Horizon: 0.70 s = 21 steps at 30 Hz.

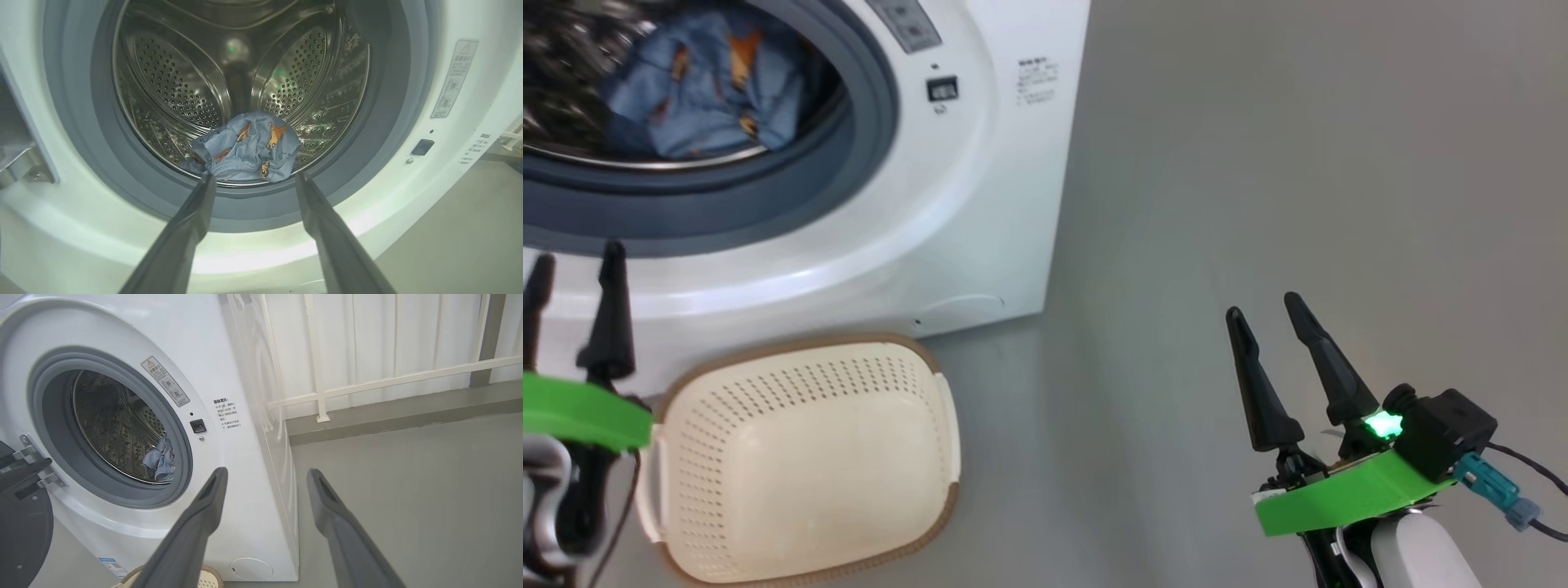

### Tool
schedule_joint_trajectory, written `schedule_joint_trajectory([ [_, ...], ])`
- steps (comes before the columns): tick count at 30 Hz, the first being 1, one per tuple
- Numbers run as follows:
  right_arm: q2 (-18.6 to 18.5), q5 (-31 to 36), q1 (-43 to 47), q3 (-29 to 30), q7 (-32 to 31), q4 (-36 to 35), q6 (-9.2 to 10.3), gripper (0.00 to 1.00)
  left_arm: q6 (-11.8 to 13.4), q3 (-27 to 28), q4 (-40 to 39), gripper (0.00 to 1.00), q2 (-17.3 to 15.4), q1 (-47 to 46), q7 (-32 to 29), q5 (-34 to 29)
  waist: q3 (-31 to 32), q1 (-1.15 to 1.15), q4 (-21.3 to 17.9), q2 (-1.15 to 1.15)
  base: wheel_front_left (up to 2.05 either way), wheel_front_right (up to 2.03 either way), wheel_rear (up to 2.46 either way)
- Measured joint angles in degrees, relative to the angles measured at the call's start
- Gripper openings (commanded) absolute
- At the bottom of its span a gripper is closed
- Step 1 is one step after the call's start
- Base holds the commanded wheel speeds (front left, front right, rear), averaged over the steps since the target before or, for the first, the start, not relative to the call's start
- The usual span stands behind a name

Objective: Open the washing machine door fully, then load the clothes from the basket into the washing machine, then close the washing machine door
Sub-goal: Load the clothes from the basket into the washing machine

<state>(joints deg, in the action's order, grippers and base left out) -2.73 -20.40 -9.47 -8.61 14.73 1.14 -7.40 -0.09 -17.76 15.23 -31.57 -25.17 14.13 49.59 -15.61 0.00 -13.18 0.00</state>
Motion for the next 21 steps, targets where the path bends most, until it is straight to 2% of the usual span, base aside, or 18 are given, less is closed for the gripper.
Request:
schedule_joint_trajectory([
  [9,-0.08,1.10,-0.03,-0.01,0.00,3.22,0.00,1.00,0.42,2.21,-2.90,1.00,1.16,8.54,0.10,-1.59,5.22,0.00,2.66,0.00,0.00,0.00,0.00],
  [21,-0.20,2.50,0.15,0.30,0.00,5.78,0.00,1.00,0.25,8.62,-8.31,1.00,5.47,20.05,0.49,-5.99,10.78,0.00,5.60,0.00,0.00,0.00,0.00],
])
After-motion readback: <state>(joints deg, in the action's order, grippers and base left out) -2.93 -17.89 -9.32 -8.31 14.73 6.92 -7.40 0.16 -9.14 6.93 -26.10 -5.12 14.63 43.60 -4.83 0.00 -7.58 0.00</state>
